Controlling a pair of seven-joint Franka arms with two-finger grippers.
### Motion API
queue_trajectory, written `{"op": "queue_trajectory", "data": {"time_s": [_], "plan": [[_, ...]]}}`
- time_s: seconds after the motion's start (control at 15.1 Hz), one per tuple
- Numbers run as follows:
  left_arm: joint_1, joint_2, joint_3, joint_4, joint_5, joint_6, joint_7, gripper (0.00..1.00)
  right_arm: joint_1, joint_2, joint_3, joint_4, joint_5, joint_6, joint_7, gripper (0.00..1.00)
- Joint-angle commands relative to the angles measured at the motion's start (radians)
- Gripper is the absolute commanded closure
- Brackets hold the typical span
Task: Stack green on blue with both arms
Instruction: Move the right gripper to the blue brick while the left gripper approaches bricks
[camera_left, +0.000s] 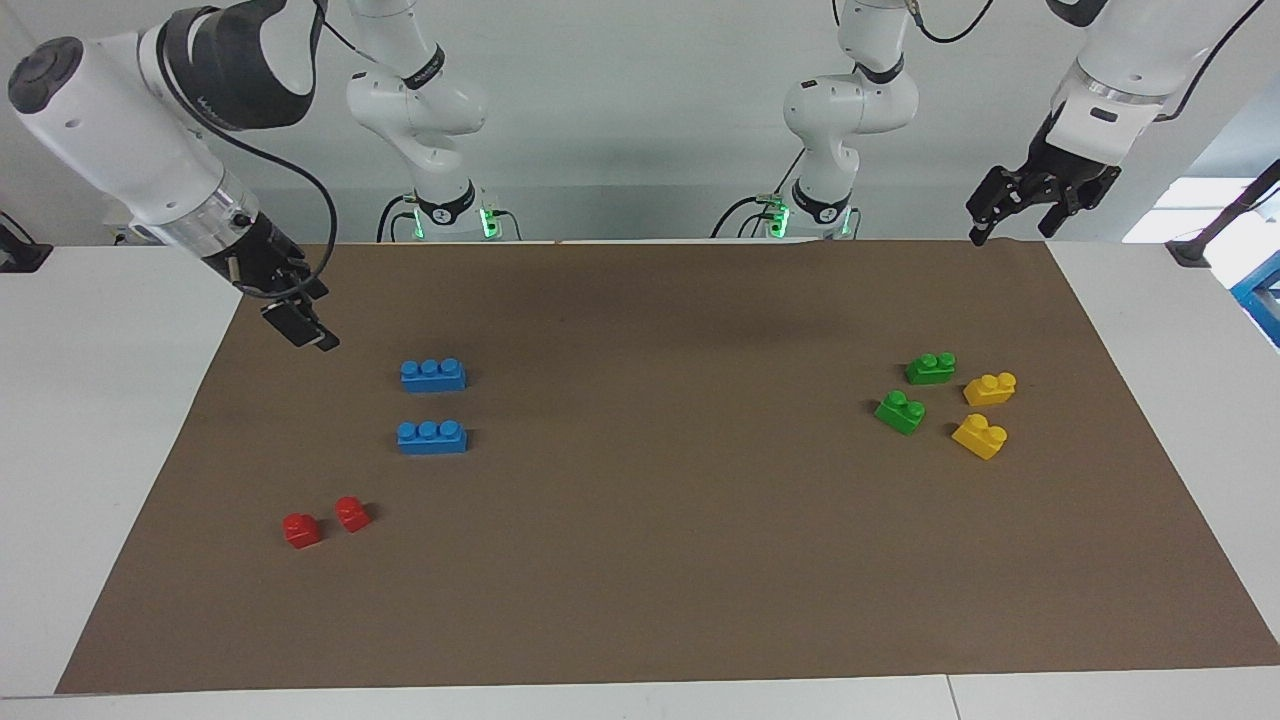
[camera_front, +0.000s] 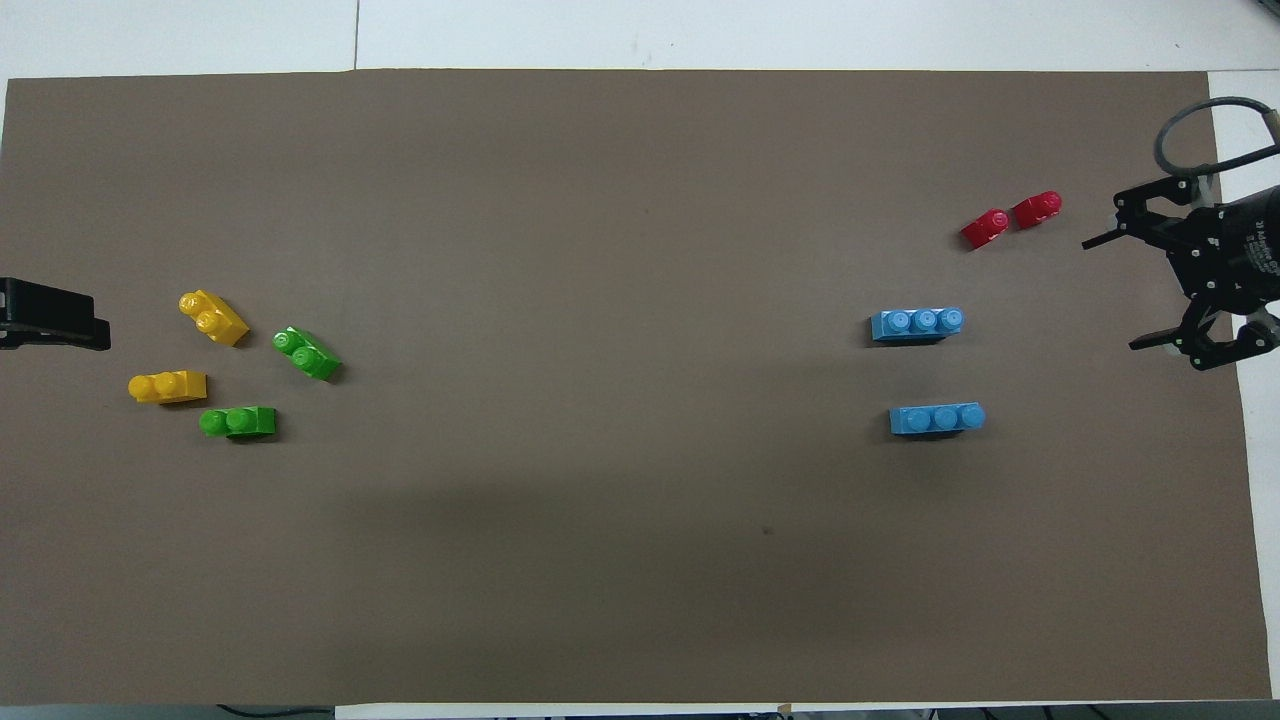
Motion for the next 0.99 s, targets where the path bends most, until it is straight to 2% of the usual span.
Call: {"op": "queue_trajectory", "data": {"time_s": [0.0, 0.33, 0.66, 0.93], "plan": [[-0.009, -0.011, 0.003, -0.039, 0.013, 0.046, -0.062, 0.00, -0.037, 0.052, 0.006, -0.001, 0.070, 0.054, 0.050, 0.05], [-0.010, -0.055, -0.002, -0.143, 0.013, 0.119, -0.180, 0.00, -0.040, 0.117, 0.006, -0.020, 0.174, 0.106, 0.079, 0.05], [-0.009, -0.129, -0.005, -0.320, 0.004, 0.264, -0.312, 0.00, -0.031, 0.140, 0.008, -0.095, 0.249, 0.174, 0.071, 0.05], [-0.009, -0.127, -0.005, -0.369, -0.016, 0.311, -0.344, 0.00, -0.018, 0.145, 0.008, -0.188, 0.306, 0.254, 0.022, 0.05]]}}
